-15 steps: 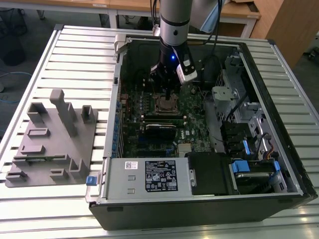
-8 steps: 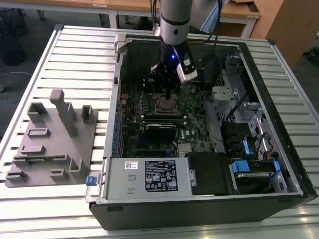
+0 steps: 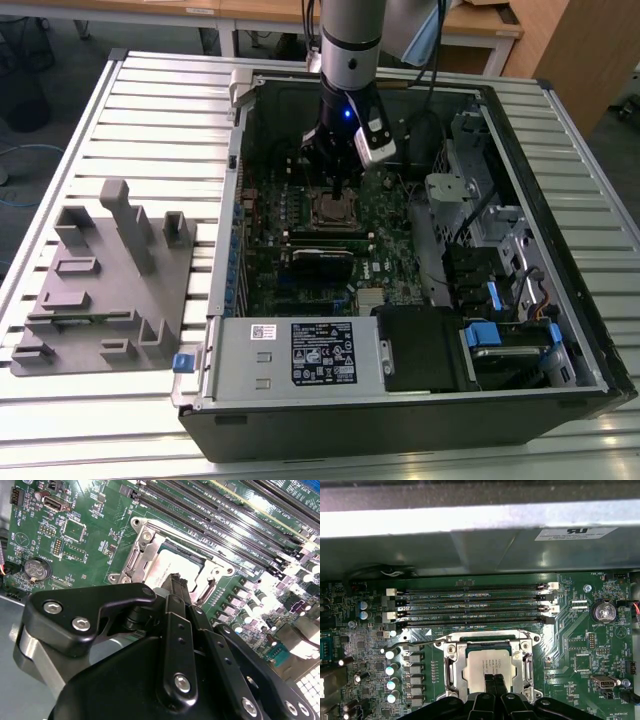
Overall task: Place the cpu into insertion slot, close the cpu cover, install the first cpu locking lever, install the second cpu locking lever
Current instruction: 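Install the first cpu locking lever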
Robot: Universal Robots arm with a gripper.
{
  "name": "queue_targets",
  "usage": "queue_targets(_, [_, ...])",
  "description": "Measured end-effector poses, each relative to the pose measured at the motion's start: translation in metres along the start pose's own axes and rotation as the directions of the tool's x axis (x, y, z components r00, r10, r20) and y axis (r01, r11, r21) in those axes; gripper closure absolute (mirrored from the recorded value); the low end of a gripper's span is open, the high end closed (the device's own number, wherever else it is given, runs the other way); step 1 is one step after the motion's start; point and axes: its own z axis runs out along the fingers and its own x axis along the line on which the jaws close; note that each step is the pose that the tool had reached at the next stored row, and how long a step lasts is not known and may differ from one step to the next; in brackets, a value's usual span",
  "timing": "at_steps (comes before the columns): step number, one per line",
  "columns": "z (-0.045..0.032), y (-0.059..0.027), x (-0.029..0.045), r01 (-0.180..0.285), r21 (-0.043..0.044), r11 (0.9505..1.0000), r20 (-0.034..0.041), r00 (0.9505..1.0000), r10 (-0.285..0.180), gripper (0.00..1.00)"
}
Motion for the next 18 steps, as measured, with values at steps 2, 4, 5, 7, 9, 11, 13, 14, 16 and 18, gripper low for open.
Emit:
queue_targets(2, [0.0, 0.0, 0.0001, 0.0, 0.0001, 1.0, -0.0001, 1.0, 0.0, 0.9])
queue_targets(4, [-0.0002, -0.0002, 0.002, 0.0, 0.0002, 1.0, -0.0002, 1.0, 0.0, 0.9])
queue_targets(5, [-0.0002, -0.0003, 0.0034, 0.0, 0.0002, 1.0, -0.0001, 1.0, 0.0, 0.9])
queue_targets(7, [-0.0003, -0.0005, 0.0068, 0.0, 0.0001, 1.0, -0.0001, 1.0, 0.0, 0.9])
queue_targets(9, [-0.0003, -0.0007, 0.0112, 0.0, 0.0001, 1.0, -0.0001, 1.0, 0.0, 0.9])
queue_targets(11, [-0.0004, -0.001, 0.0163, 0.0, 0.0001, 1.0, -0.0001, 1.0, 0.0, 0.9])
queue_targets(13, [-0.0005, -0.0014, 0.0215, 0.0, 0.0001, 1.0, -0.0001, 1.0, 0.0, 0.9])
queue_targets(14, [-0.0006, -0.0015, 0.0241, 0.0, 0.0001, 1.0, 0.0, 1.0, 0.0, 0.9])
queue_targets(16, [-0.0006, -0.0018, 0.0288, 0.0, 0.0, 1.0, 0.0, 1.0, 0.0, 0.9])
queue_targets(18, [-0.0007, -0.002, 0.0315, 0.0, -0.0001, 1.0, 0.0001, 1.0, 0.0, 0.9])
